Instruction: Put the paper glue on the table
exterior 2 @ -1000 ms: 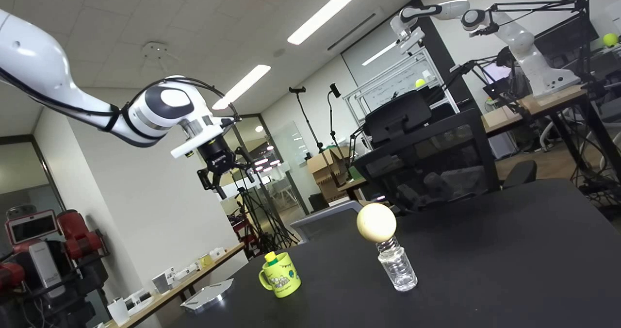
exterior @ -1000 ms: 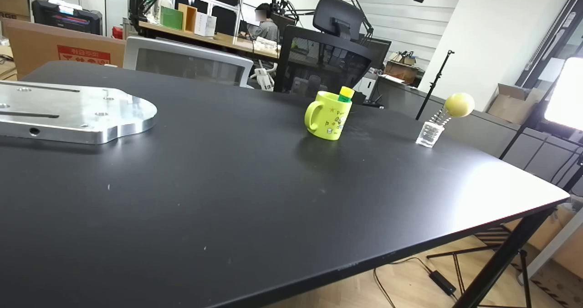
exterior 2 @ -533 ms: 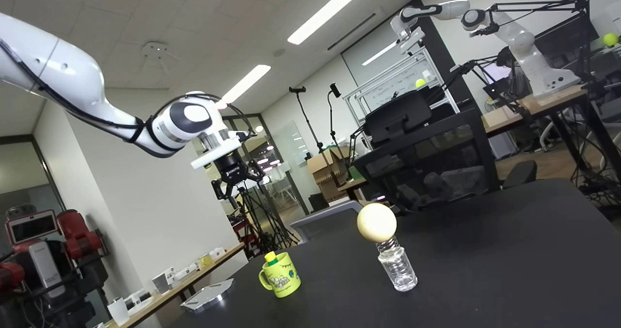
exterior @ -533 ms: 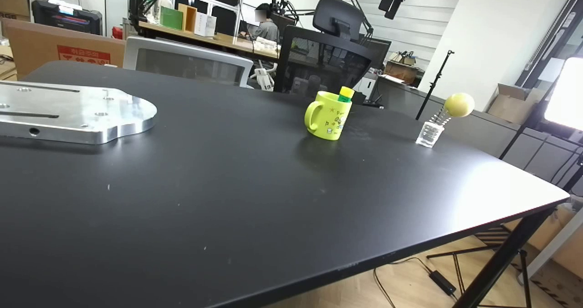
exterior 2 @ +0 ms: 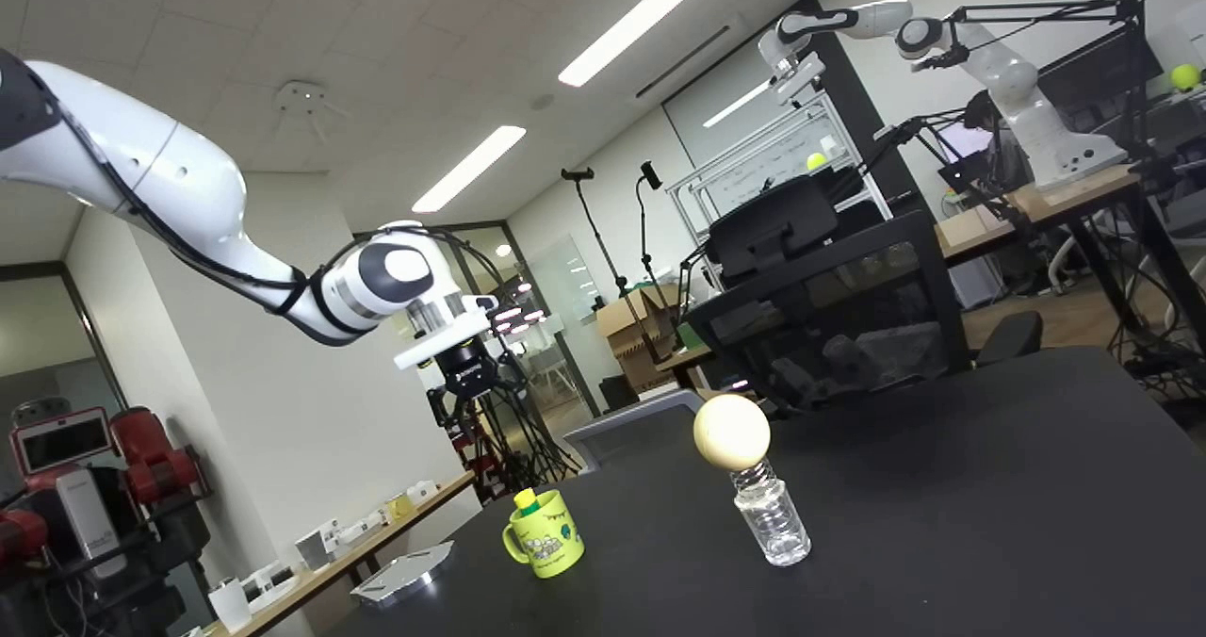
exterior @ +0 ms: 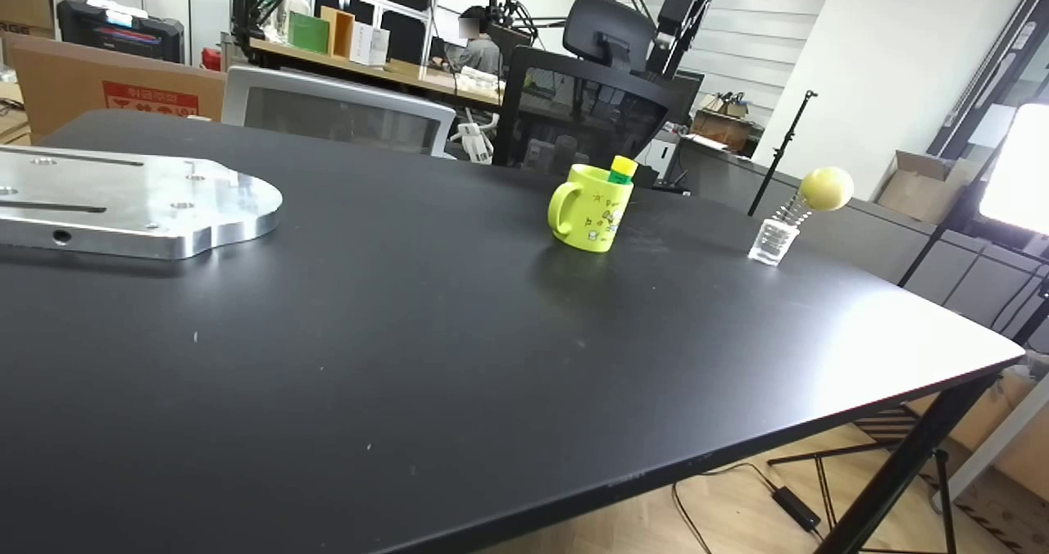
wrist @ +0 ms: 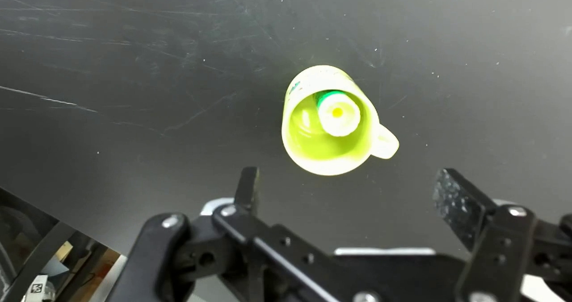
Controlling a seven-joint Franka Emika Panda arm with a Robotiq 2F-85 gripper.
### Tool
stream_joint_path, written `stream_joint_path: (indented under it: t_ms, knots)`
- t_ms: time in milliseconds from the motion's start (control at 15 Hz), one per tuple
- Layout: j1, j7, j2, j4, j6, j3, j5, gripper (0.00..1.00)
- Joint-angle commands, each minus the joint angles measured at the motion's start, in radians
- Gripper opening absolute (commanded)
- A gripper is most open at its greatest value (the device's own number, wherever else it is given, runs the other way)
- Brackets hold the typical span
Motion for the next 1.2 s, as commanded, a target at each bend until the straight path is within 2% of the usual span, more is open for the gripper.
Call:
stream_joint_path:
  t_ms: [0,200,267,733,1133]
  knots:
    - [-0.004,0.007,0.042,0.029,0.006,0.018,-0.019,1.00]
    - [0.004,0.035,0.059,0.037,-0.022,0.016,-0.029,1.00]
    - [-0.009,0.007,0.044,0.005,0.009,0.027,-0.012,1.00]
    - [-0.007,0.012,0.049,0.007,0.001,0.026,-0.015,1.00]
    - [0.009,0.027,0.074,0.002,0.096,0.016,-0.067,1.00]
